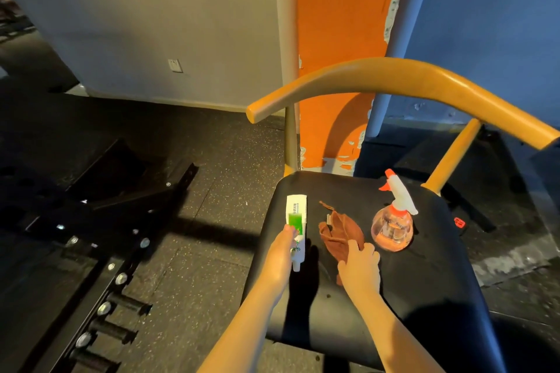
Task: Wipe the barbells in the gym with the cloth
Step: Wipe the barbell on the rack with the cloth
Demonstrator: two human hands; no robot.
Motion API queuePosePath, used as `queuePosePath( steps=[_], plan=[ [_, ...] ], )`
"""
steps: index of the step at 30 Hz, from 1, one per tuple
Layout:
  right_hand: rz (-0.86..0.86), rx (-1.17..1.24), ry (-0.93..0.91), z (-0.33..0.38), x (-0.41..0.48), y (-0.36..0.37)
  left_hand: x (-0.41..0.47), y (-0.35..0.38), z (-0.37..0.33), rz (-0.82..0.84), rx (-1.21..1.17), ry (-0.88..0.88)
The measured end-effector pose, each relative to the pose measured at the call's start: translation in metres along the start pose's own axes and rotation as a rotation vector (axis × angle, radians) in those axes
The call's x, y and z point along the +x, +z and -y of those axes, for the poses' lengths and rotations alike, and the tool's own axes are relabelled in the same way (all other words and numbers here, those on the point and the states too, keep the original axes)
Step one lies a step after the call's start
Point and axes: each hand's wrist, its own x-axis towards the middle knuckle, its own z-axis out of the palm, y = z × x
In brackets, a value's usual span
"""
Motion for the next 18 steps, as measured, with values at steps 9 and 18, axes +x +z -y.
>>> queuePosePath(
  steps=[9, 18],
  plan=[
    [0.097, 0.880, 0.161, -0.019, -0.044, -0.033, -0.028, -0.001, -0.015, -0.034, -0.004, -0.050],
    [0.063, 1.104, 0.086, -0.002, -0.134, -0.135, -0.107, 0.013, -0.077, -0.088, -0.074, -0.060]
  ],
)
